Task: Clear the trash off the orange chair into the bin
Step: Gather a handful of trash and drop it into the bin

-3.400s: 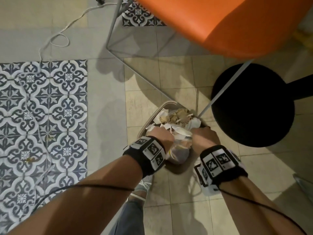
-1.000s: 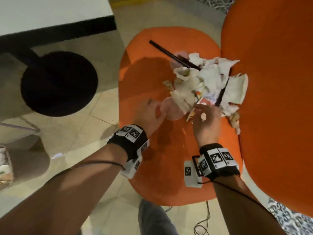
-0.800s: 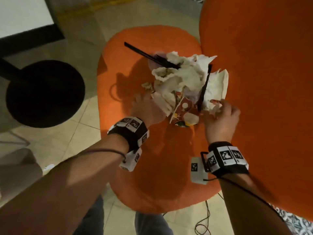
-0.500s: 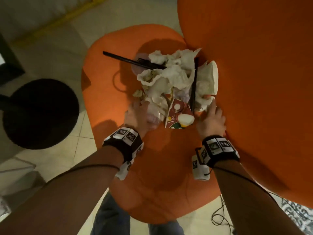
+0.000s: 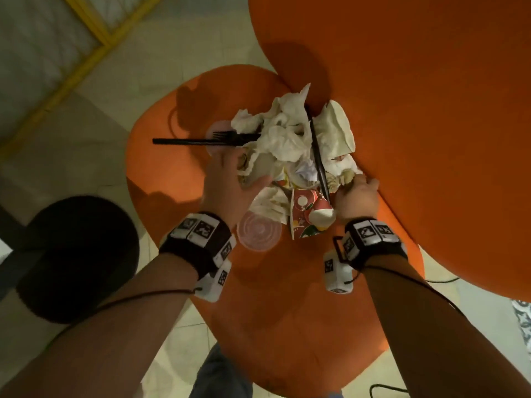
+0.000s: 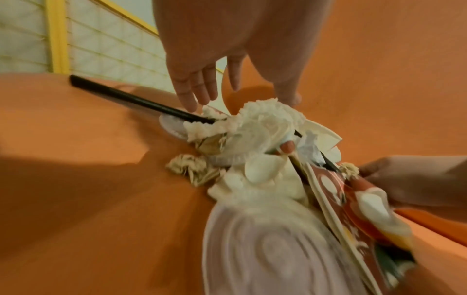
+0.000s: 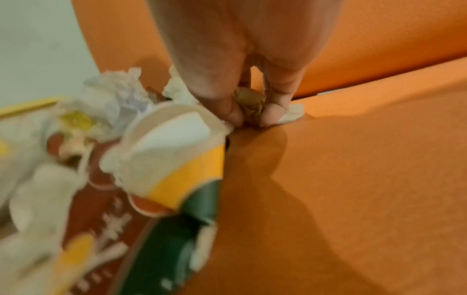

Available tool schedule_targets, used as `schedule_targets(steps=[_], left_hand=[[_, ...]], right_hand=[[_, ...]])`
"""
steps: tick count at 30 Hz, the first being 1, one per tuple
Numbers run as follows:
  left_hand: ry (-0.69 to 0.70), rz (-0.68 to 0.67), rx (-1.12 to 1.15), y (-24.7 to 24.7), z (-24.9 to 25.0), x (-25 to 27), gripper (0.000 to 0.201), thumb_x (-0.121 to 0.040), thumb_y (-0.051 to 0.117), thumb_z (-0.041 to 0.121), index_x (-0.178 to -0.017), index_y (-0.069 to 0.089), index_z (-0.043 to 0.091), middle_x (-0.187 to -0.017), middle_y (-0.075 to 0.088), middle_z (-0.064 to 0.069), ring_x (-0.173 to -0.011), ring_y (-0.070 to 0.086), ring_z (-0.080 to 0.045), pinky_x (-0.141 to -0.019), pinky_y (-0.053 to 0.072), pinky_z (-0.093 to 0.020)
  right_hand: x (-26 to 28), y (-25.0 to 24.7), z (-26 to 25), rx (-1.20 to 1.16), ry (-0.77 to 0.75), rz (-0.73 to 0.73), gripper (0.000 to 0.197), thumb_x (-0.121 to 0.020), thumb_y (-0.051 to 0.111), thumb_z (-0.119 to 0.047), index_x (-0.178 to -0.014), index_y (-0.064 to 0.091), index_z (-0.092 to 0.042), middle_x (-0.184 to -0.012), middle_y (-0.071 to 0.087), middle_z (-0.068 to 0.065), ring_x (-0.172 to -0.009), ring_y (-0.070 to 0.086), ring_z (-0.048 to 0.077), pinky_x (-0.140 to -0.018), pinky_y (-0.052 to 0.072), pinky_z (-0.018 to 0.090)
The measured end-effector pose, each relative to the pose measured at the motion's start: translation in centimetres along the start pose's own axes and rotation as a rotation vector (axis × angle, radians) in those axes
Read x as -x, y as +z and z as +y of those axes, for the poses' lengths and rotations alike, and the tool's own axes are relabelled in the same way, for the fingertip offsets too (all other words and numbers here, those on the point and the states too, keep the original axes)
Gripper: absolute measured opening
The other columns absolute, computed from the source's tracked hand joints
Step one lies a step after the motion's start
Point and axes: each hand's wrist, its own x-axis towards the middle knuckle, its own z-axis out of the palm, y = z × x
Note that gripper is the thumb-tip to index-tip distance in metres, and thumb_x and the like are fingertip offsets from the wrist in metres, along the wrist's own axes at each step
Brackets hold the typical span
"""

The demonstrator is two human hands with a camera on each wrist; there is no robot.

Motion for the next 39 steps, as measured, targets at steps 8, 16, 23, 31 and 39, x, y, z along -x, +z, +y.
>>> schedule_targets(steps=[8, 16, 23, 31, 39], left_hand=[[0.187, -0.537, -0.425, 1.9, 2.6, -6.0, 0.104, -0.062, 0.078, 0.052, -0.145, 0.016, 0.039, -0.157, 0.003, -0.011, -0.144, 0.004, -0.034, -0.112, 0.023, -0.057], [0.285, -0.397, -0.378, 2.4, 2.3, -5.2, 0.063, -0.076, 0.072, 0.022, -0.131, 0.041, 0.017, -0.128, 0.045, -0.011, -0.119, 0.043, -0.031, -0.093, 0.044, -0.046], [0.090, -0.247, 0.074, 0.5, 1.2, -4.2, 0.048, -0.078, 0.069, 0.001, -0.121, 0.052, 0.012, -0.128, 0.049, -0.006, -0.115, 0.048, -0.014, -0.097, 0.038, -0.022], [0.164, 0.088, 0.131, -3.0, -0.3, -3.4, 0.044, -0.077, 0.051, -0.015, -0.114, 0.061, 0.006, -0.124, 0.059, -0.012, -0.116, 0.051, -0.012, -0.098, 0.038, -0.017], [0.120, -0.325, -0.592, -3.4, -4.1, -7.0, 0.097, -0.066, 0.079, 0.041, -0.144, 0.028, 0.016, -0.149, 0.025, -0.019, -0.137, 0.024, -0.038, -0.110, 0.021, -0.049]], right_hand=[[2.9, 1.0, -0.8, -0.533, 0.007, -0.028, 0.054, -0.087, 0.050, -0.029, -0.140, 0.037, -0.027, -0.125, 0.060, 0.009, -0.109, 0.059, 0.030, -0.095, 0.049, 0.047], [2.4, 0.9, -1.9, -0.494, 0.007, -0.077, 0.107, -0.059, 0.067, -0.075, -0.143, 0.025, -0.023, -0.142, 0.046, 0.007, -0.129, 0.044, 0.030, -0.102, 0.043, 0.047], [1.0, 0.4, -2.5, -0.461, 0.115, -0.144, 0.088, -0.058, 0.080, -0.059, -0.130, 0.045, -0.021, -0.131, 0.044, 0.010, -0.113, 0.052, 0.029, -0.097, 0.048, 0.041], [1.4, 0.8, -3.1, -0.307, 0.019, -0.108, 0.070, -0.071, 0.078, -0.042, -0.129, 0.045, -0.019, -0.130, 0.036, 0.012, -0.118, 0.047, 0.036, -0.103, 0.042, 0.042], [1.9, 1.0, -5.4, -0.178, -0.097, -0.175, 0.095, -0.055, 0.081, -0.058, -0.128, 0.035, -0.021, -0.130, 0.034, 0.009, -0.120, 0.039, 0.036, -0.097, 0.046, 0.048]])
